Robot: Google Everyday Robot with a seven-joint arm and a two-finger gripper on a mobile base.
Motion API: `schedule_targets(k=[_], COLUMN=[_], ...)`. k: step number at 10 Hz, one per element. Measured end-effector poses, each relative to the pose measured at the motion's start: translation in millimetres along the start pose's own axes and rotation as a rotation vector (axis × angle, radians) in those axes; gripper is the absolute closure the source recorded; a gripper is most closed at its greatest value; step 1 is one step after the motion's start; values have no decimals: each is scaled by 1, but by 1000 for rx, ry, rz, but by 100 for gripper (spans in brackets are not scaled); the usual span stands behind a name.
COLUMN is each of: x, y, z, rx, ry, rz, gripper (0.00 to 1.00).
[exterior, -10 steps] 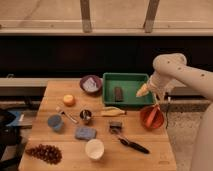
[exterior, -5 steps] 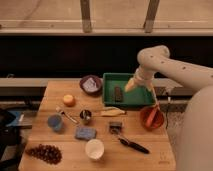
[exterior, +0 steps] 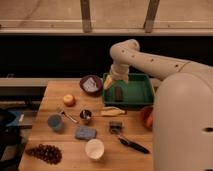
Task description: Place fork in paper cup
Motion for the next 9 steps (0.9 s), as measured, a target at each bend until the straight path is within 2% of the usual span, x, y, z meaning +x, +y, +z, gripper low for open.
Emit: schedule_targets(k=[2, 4, 5, 9], x=[1, 14, 17, 17], y=[56, 106, 112, 112], z=[7, 7, 7, 7], rx=[-35, -82, -88, -88], ry=[24, 39, 43, 43], rz=[-131, -245, -261, -260], gripper=[20, 20, 20, 20])
